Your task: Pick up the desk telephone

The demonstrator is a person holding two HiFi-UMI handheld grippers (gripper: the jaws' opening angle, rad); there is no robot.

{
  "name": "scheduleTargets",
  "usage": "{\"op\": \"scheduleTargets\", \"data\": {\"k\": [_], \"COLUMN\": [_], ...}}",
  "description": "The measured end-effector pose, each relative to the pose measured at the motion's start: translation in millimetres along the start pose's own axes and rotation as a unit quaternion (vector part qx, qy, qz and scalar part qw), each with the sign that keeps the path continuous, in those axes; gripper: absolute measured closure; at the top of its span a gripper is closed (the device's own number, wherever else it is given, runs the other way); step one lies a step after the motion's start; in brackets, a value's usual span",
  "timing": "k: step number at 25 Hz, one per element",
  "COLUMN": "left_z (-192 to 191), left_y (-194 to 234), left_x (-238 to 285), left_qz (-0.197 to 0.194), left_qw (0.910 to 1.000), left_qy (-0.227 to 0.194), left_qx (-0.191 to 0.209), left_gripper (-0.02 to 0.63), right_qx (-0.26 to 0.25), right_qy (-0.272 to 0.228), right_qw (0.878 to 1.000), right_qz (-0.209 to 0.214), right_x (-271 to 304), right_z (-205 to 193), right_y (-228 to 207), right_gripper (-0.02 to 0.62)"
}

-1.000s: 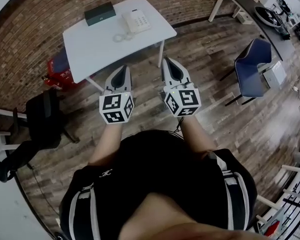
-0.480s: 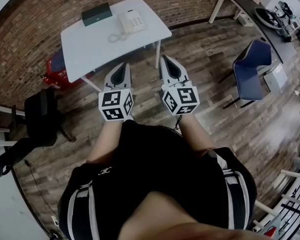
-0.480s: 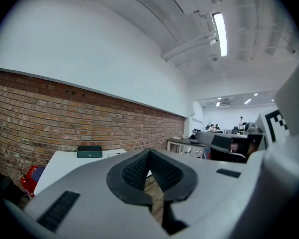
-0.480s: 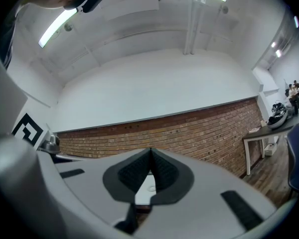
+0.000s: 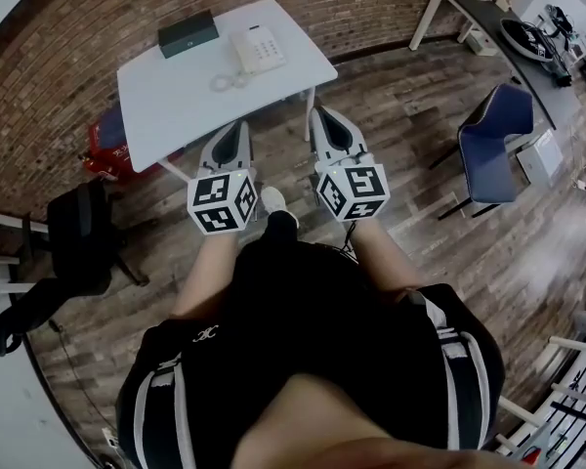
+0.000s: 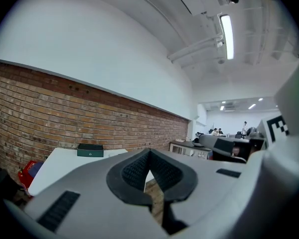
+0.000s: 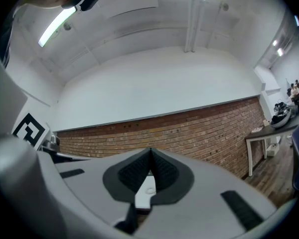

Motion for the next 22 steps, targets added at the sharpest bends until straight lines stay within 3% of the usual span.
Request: {"op": "scheduleTargets", "data": {"k": [13, 22], "left_z": [-2, 8], "left_y": [18, 39], "left_x": [106, 195], "left_qz": [-0.007, -0.003], "left_qw": [1.0000, 0.9994], "left_qy": [0.002, 0.033], "left_qx": [0.003, 0.000], "left_gripper": [0.604, 0.604], "right_qx": [-0.011, -0.010], "right_qy": [0.013, 0.032], "right_qw": [1.000, 0.999], "right_qz": [-0.005, 0.008], "right_x": [76, 162], "right_z": [-18, -22], "right_y": [-63, -109], "right_gripper": [0.597, 0.597]}}
Point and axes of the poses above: the fingertips, and each gripper's own axes: x forward along the fingers, y to its left, z out of its top, the point moved 6 cm from there along -x, backward along the fingers, and after that the axes turned 14 degrees about z, right-handed, at the moved point
